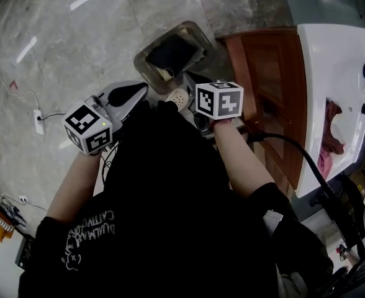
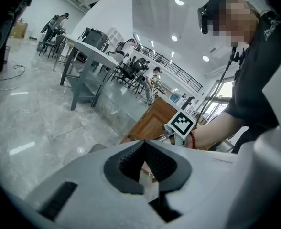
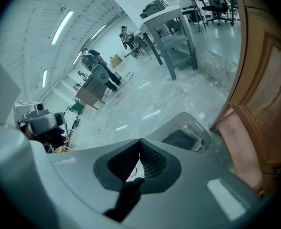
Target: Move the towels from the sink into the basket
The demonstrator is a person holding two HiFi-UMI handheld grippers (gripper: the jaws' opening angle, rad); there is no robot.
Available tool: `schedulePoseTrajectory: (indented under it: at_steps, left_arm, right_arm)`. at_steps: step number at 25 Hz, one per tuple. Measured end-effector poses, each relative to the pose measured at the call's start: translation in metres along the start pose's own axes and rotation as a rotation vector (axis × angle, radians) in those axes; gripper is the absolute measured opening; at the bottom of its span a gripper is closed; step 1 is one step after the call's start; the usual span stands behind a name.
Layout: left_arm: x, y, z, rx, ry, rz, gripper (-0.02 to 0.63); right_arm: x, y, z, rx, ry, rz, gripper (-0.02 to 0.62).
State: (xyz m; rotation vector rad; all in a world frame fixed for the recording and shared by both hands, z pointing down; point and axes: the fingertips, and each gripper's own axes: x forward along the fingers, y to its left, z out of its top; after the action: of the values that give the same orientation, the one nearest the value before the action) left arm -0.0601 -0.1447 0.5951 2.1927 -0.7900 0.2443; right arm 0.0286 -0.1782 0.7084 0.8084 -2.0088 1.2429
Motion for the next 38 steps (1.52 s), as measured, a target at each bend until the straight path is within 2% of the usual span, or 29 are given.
schedulePoseTrajectory:
  at_steps: [6, 12, 18, 21, 24, 28, 31, 35, 38]
  left_arm:
    - [-0.023, 0.0, 0.022, 0.058, 0.016, -0.068, -0.002]
    - [-0.069, -0.013, 0.064, 0.175, 0.003, -0.13, -0.002]
    - [-0.112, -0.047, 0.113, 0.231, -0.122, -0.194, -0.002]
    - [-0.125, -0.076, 0.143, 0.266, -0.208, -0.258, -0.002]
    - [-0.139, -0.106, 0.166, 0.32, -0.249, -0.306, -0.002]
    - [-0.165, -0.141, 0.194, 0.329, -0.3, -0.338, -0.002]
    - [-0.181, -0.175, 0.22, 0.355, -0.358, -0.407, -0.002]
    - [-0.202, -0.223, 0.242, 0.471, -0.416, -0.491, 0.0]
    - [-0.221, -0.251, 0.248, 0.511, -0.455, -0.549, 0.0]
  right_arm:
    - [-0.032, 0.029, 0.006, 0.061, -0.102, -0.064, 0.009]
    - [-0.073, 0.071, 0.024, 0.144, -0.26, -0.114, 0.009]
    - [-0.134, 0.117, 0.042, 0.142, -0.422, -0.127, 0.009]
    - [-0.178, 0.137, 0.067, 0.101, -0.553, -0.143, 0.009]
    - [-0.227, 0.161, 0.091, 0.06, -0.683, -0.155, 0.009]
    - [-0.284, 0.205, 0.108, -0.01, -0.82, -0.16, 0.009]
    - [-0.321, 0.239, 0.121, -0.069, -0.925, -0.135, 0.009]
    - [-0.363, 0.281, 0.126, -0.154, -1.031, -0.129, 0.009]
    - [-0.391, 0.312, 0.118, -0.228, -1.108, -0.159, 0.009]
